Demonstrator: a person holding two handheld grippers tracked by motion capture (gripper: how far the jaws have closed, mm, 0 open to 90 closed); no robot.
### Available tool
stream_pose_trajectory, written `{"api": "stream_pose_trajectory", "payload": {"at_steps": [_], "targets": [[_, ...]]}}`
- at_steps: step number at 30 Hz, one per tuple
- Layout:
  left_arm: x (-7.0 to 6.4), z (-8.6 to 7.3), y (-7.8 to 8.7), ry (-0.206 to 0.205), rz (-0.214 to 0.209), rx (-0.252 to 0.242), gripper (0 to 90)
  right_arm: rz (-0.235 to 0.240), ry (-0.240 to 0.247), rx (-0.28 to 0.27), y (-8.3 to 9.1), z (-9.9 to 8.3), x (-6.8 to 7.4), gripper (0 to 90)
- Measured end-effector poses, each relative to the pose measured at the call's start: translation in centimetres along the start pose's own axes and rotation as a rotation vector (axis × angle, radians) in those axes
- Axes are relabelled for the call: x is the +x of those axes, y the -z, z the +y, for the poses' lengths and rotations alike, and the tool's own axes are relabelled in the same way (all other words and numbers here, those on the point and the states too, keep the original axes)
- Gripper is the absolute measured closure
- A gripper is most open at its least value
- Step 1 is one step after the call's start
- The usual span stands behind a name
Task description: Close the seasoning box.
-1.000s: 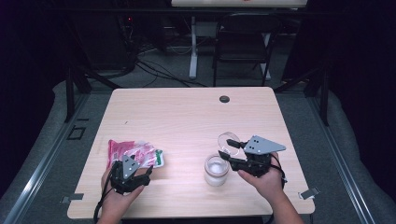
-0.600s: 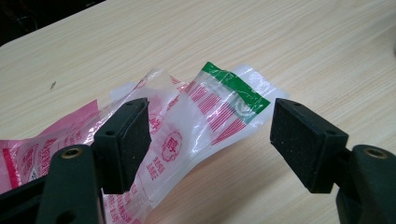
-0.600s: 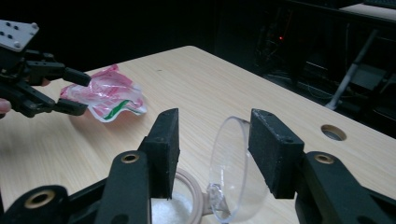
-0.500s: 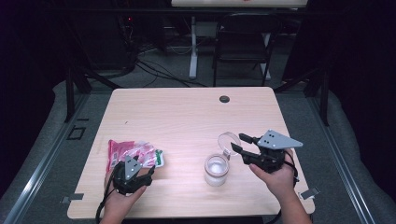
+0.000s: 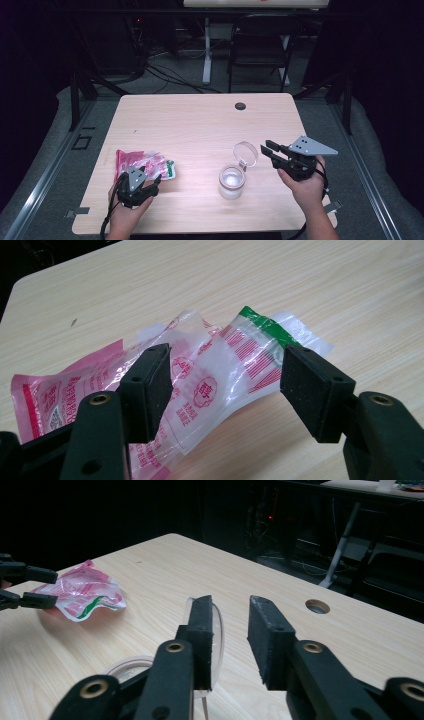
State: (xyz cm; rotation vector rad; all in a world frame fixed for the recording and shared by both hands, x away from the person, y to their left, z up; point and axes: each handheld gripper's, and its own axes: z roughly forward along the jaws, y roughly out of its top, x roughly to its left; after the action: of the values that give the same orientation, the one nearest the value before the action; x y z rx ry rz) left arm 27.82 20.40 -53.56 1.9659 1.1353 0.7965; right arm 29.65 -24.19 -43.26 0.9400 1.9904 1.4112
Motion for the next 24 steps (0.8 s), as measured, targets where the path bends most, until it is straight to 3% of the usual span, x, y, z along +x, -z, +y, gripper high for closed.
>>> {"api": "stream_pose_trajectory", "payload": {"at_steps": [9, 24], "targets": [[0.2, -0.1, 0.0, 0.005, 0.001, -0.002, 37.5, 0.002, -0.024, 0.037, -0.6, -0.8, -0.7, 89.8], [0.1, 0.0, -0.1, 0.000, 0.005, -0.001, 37.8, 0.001, -0.048, 0.103, -2.5, -2.9, -1.5, 90.0]]}}
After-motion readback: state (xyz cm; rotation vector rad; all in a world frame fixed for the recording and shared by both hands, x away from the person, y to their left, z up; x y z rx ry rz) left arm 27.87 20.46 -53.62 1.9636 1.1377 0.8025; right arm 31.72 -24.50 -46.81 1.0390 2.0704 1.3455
